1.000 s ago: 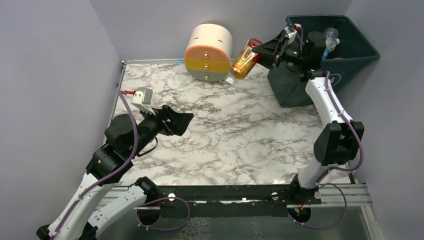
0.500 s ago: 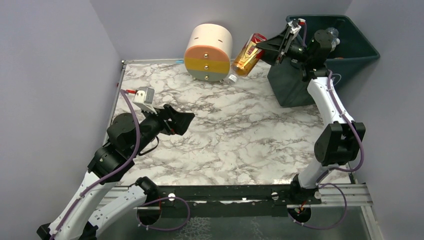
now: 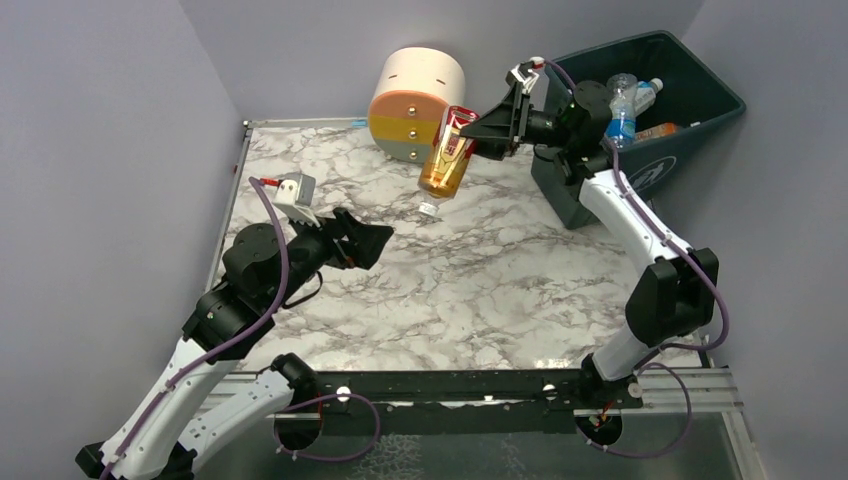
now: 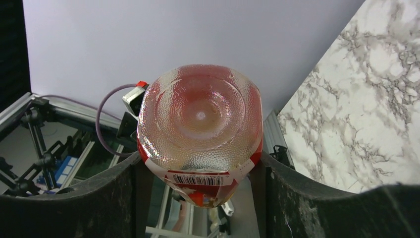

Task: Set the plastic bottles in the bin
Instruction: Place the plastic bottle in the trash bin.

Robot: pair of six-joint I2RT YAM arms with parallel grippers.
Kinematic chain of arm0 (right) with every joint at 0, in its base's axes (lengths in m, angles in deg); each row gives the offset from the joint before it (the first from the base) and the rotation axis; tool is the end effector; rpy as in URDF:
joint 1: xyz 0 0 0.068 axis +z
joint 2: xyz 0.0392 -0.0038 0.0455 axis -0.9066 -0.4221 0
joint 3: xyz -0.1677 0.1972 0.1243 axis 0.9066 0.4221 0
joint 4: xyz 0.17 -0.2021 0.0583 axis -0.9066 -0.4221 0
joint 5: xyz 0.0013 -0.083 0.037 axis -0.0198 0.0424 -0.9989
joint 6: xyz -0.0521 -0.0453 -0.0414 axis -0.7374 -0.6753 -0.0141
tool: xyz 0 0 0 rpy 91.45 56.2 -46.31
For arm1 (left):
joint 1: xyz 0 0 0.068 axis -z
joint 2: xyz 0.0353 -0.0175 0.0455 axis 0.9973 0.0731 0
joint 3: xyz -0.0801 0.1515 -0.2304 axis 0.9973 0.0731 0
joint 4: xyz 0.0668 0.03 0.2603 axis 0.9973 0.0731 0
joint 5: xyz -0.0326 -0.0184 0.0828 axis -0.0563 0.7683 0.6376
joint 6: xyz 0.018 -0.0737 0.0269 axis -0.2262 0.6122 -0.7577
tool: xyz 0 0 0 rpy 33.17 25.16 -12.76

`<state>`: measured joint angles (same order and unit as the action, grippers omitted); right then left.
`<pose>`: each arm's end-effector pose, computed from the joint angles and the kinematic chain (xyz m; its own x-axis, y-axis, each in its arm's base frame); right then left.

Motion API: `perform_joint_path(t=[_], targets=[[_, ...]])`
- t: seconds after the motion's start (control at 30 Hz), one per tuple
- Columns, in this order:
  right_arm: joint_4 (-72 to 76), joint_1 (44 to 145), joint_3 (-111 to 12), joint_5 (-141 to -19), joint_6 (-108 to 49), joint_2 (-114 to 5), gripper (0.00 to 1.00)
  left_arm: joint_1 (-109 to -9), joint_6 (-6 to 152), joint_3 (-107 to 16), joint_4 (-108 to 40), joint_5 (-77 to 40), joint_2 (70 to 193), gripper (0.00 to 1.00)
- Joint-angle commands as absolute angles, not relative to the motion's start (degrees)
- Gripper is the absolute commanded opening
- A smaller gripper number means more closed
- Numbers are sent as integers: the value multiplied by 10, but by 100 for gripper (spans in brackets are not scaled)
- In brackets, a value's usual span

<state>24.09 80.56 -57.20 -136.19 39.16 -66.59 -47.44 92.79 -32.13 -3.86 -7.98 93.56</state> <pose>0.3672 0.1669 0.4297 -0.8827 0.1996 -0.4255 -0.4353 -0.0059 0.9003 0.1264 -0.0962 0.4130 -0.3873 -0.3518 -0.8522 0.4520 0.7332 -0.5081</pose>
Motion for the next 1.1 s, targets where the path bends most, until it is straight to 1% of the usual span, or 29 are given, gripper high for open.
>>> perform_joint_path(t=[0.0, 0.23, 0.5, 0.63, 0.8, 0.97, 1.07], targets=[[252, 808, -590, -1354, 366, -645, 62, -473, 932, -318, -58, -92, 932, 99], [74, 801, -775, -1333, 258, -682, 62, -473, 932, -314, -54, -88, 924, 99], [-88, 749, -962, -1278, 163, -732, 62, -473, 929, -317, -41, -82, 910, 99], [-99, 685, -973, -1264, 156, -727, 62, -473, 926, -319, -35, -80, 907, 99], [-117, 597, -972, -1215, 121, -705, 62, -473, 924, -317, -30, -78, 903, 99], [-161, 541, -973, -1126, 56, -681, 62, -473, 922, -316, -28, -78, 903, 99], [-191, 533, -974, -1058, 6, -666, 62, -473, 920, -317, -25, -77, 904, 99]])
